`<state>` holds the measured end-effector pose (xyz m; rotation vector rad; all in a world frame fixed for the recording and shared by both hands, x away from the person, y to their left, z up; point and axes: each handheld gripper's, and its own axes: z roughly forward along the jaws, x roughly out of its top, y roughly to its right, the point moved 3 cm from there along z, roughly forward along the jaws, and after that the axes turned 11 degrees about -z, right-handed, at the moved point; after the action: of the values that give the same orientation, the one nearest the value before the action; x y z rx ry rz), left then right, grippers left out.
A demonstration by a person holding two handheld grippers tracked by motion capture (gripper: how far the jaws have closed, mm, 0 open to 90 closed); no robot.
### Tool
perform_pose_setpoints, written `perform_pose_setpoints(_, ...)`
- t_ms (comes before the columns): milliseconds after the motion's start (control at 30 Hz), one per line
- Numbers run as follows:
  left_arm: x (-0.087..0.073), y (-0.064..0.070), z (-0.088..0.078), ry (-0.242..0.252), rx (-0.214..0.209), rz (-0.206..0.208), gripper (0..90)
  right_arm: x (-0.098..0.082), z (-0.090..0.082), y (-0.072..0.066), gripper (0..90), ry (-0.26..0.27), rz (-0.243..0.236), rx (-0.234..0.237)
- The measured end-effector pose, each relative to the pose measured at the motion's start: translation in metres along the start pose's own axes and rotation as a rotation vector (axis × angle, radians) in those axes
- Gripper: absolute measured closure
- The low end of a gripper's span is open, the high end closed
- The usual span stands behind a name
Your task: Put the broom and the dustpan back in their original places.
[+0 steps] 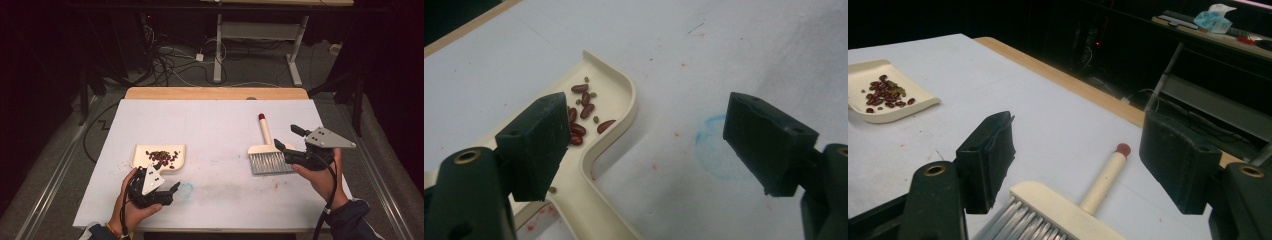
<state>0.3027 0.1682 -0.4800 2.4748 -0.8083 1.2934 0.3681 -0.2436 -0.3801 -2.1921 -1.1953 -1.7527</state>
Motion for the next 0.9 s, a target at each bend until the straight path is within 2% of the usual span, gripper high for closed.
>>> perform_pose_setpoints(67, 0.000, 0.000, 0.000, -0.002, 0.006, 0.004, 18.6, 0.000, -0.002, -0.002, 27.2, 0.008, -0.004, -0.006)
perform_pose_setpoints(233, -0.001, 0.000, 0.000, -0.007, 0.006, 0.009, 18.6, -0.005, -0.006, -0.010, 26.9, 0.012, -0.015, 0.007)
perform_pose_setpoints(300, -0.001, 0.000, 0.000, -0.007, 0.010, 0.014, 18.7, -0.006, -0.007, -0.013, 26.9, 0.015, -0.027, 0.018)
perform_pose_setpoints(500, -0.001, 0.001, 0.001, -0.014, 0.009, 0.020, 18.7, -0.015, -0.008, -0.021, 25.7, 0.036, -0.022, 0.046)
perform_pose_setpoints(600, -0.002, 0.002, 0.001, -0.013, 0.008, 0.023, 18.6, -0.020, -0.007, -0.025, 25.2, 0.025, -0.033, 0.019)
perform_pose_setpoints(900, -0.002, -0.001, 0.002, -0.016, 0.021, 0.027, 18.6, -0.039, -0.012, -0.028, 25.3, 0.005, -0.034, 0.019)
